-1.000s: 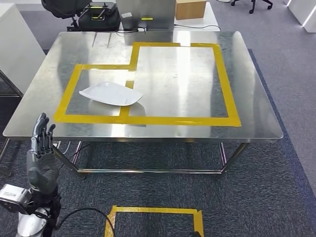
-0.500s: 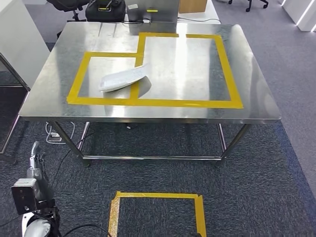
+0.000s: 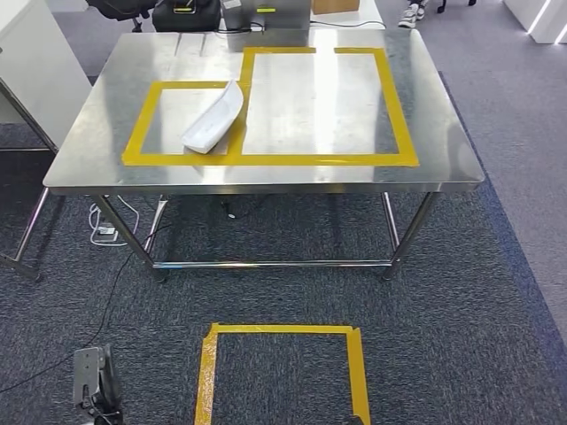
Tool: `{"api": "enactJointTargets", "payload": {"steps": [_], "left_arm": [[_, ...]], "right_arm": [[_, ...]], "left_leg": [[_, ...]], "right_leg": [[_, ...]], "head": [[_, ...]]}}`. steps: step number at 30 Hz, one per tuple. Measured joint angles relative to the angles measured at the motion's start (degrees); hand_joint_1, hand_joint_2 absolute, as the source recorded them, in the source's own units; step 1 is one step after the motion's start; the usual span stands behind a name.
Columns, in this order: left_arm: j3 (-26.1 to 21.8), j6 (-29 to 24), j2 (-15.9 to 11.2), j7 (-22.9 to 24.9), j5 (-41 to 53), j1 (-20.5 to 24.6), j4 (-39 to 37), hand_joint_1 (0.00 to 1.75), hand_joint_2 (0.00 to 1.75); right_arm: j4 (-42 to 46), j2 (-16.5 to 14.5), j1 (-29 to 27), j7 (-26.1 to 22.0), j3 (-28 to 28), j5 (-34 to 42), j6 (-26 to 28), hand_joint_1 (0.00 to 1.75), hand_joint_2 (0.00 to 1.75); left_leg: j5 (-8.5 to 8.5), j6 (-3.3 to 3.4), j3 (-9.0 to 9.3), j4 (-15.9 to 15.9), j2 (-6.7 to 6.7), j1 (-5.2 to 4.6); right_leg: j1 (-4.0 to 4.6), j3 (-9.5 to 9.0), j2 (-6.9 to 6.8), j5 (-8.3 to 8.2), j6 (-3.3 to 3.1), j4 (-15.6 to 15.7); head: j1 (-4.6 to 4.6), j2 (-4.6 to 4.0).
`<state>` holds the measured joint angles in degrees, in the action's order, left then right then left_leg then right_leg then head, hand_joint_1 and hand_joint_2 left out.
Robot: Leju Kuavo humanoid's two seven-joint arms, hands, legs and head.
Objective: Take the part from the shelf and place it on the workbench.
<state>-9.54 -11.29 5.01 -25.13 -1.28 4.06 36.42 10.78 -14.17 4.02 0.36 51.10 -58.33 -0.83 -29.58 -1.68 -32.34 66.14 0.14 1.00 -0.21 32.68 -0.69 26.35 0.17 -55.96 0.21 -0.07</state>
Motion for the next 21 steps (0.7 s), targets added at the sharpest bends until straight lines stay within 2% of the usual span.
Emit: {"api": "enactJointTargets", "payload": {"steps": [1,2,3,5,6,7,8,10,11,12,13,14,15,16,17,18,19,20,21], "left_arm": [[-0.32,0.07,0.01,1.52,0.67,0.49,-3.03,0.00,0.00],[-0.48,0.09,0.02,3.35,1.58,0.83,-5.91,0.00,0.00],[-0.55,0.07,0.05,5.29,2.50,0.98,-8.46,0.00,0.00],[-0.48,0.32,0.31,8.58,4.01,0.69,-12.71,0.00,0.00],[-0.43,0.73,0.50,9.49,4.51,0.44,-14.37,0.00,0.00],[-0.33,1.26,0.70,9.95,5.03,0.22,-15.72,0.00,0.00],[-0.15,1.72,0.89,10.17,5.51,0.07,-16.79,0.00,0.00],[0.26,2.30,1.05,10.60,6.31,-0.01,-18.44,0.00,0.00],[0.44,2.43,1.14,10.79,6.49,-0.02,-19.13,0.00,0.00],[0.54,2.51,1.20,10.89,6.57,-0.02,-19.69,0.00,0.00],[0.60,2.56,1.25,10.94,6.61,-0.02,-20.16,0.00,0.00],[0.65,2.57,1.29,10.97,6.62,-0.01,-20.54,0.00,0.00],[0.68,2.58,1.32,10.97,6.62,0.01,-20.82,0.00,0.00],[0.72,2.59,1.34,10.97,6.62,0.04,-21.02,0.00,0.00],[0.75,2.59,1.37,10.97,6.61,0.07,-21.20,0.00,0.00],[0.79,2.60,1.39,10.97,6.61,0.12,-21.38,0.00,0.00],[0.83,2.60,1.40,10.98,6.60,0.17,-21.56,0.00,0.00],[0.86,2.61,1.39,10.98,6.59,0.18,-21.77,0.00,0.00],[0.90,2.61,1.36,11.00,6.60,0.18,-21.97,0.00,0.00]], "right_arm": [[0.00,-0.01,0.01,0.17,0.00,-0.15,0.03,0.00,0.00],[0.00,-0.01,0.04,0.33,0.00,-0.31,0.05,0.00,0.00],[0.00,-0.01,0.08,0.49,0.00,-0.49,0.07,0.00,0.00],[-0.01,-0.01,0.05,0.93,-0.01,-0.80,0.01,0.00,0.00],[-0.01,-0.01,0.00,1.20,-0.01,-0.93,-0.10,0.00,0.00],[-0.02,-0.01,-0.06,1.44,-0.02,-1.06,-0.24,0.00,0.00],[-0.02,-0.01,-0.07,1.60,-0.03,-1.18,-0.40,0.00,0.00],[-0.02,-0.01,0.01,1.79,-0.04,-1.41,-0.62,0.00,0.00],[-0.02,-0.01,0.04,1.84,-0.04,-1.48,-0.67,0.00,0.00],[-0.02,0.00,0.05,1.87,-0.04,-1.51,-0.69,0.00,0.00],[-0.02,0.01,0.04,1.93,-0.04,-1.51,-0.70,0.00,0.00],[-0.02,0.01,0.03,1.97,-0.04,-1.52,-0.70,0.00,0.00],[-0.01,0.01,0.04,2.01,-0.05,-1.53,-0.70,0.00,0.00],[-0.01,0.01,0.09,2.04,-0.05,-1.54,-0.70,0.00,0.00],[0.00,0.01,0.14,2.04,-0.06,-1.55,-0.71,0.00,0.00],[0.00,0.01,0.20,2.03,-0.07,-1.56,-0.75,0.00,0.00],[0.00,0.01,0.22,2.03,-0.07,-1.56,-0.79,0.00,0.00],[-0.03,0.00,0.20,2.04,-0.07,-1.56,-0.82,0.00,0.00],[-0.04,0.00,0.18,2.05,-0.07,-1.56,-0.86,0.00,0.00]], "left_leg": [[0.07,0.13,2.38,-3.89,-0.07,-0.03],[-0.31,0.36,3.99,-6.83,-0.13,-0.11],[-0.82,0.65,4.69,-8.46,-0.20,-0.28],[-0.64,1.56,4.26,-9.13,-0.17,-0.40],[-0.24,2.18,3.84,-9.29,-0.07,-0.40],[0.27,2.92,3.31,-9.43,0.04,-0.36],[0.85,3.57,2.69,-9.53,0.14,-0.36],[1.90,4.16,1.33,-9.44,0.19,-0.65],[2.44,4.22,0.64,-9.40,0.22,-0.80],[2.97,4.24,-0.04,-9.36,0.25,-0.95],[3.48,4.23,-0.68,-9.33,0.28,-1.08],[3.97,4.17,-1.23,-9.32,0.27,-1.18],[4.43,4.06,-1.68,-9.30,0.24,-1.26],[4.87,3.87,-2.07,-9.25,0.20,-1.38],[5.38,3.62,-2.39,-9.20,0.18,-1.47],[5.93,3.35,-2.70,-9.19,0.19,-1.50],[6.51,3.05,-2.97,-9.21,0.21,-1.52],[6.91,2.74,-3.19,-9.25,0.19,-1.47],[6.56,2.39,-3.46,-9.03,0.14,-1.41]], "right_leg": [[0.01,0.79,-0.01,-0.28,0.33,-0.52],[0.03,1.42,-0.03,-0.64,0.70,-0.92],[0.04,1.92,-0.03,-1.05,1.09,-1.13],[-0.11,2.66,0.06,-1.72,1.90,-1.25],[-0.19,3.18,0.15,-1.11,2.25,-1.63],[-0.26,3.88,0.25,0.49,2.52,-2.94],[-0.32,4.82,0.35,2.98,2.70,-5.46],[-0.35,6.73,0.47,8.18,2.85,-12.96],[-0.34,7.13,0.49,9.32,2.86,-16.15],[-0.33,6.70,0.50,9.14,2.81,-17.63],[-0.32,5.24,0.50,7.87,2.69,-16.99],[-0.31,2.77,0.52,6.15,2.48,-14.31],[-0.29,-0.30,0.58,4.90,2.23,-10.22],[-0.21,-3.51,0.63,4.40,2.01,-5.63],[-0.13,-5.92,0.69,4.53,1.85,-1.89],[-0.01,-7.29,0.75,4.91,1.76,0.48],[0.11,-7.73,0.76,5.02,1.71,1.55],[0.04,-7.28,0.70,4.74,1.51,1.73],[-0.03,-6.89,0.57,4.25,1.16,1.74]], "head": [[0.01,0.00],[0.01,0.00],[0.01,0.00],[0.01,0.00],[0.04,0.00],[0.11,0.00],[0.25,0.00],[0.51,0.00],[0.59,0.00],[0.61,0.00],[0.62,0.00],[0.61,0.00],[0.61,0.00],[0.60,0.00],[0.57,0.00],[0.56,0.00],[0.52,0.00],[0.54,0.00],[0.51,0.00]]}}
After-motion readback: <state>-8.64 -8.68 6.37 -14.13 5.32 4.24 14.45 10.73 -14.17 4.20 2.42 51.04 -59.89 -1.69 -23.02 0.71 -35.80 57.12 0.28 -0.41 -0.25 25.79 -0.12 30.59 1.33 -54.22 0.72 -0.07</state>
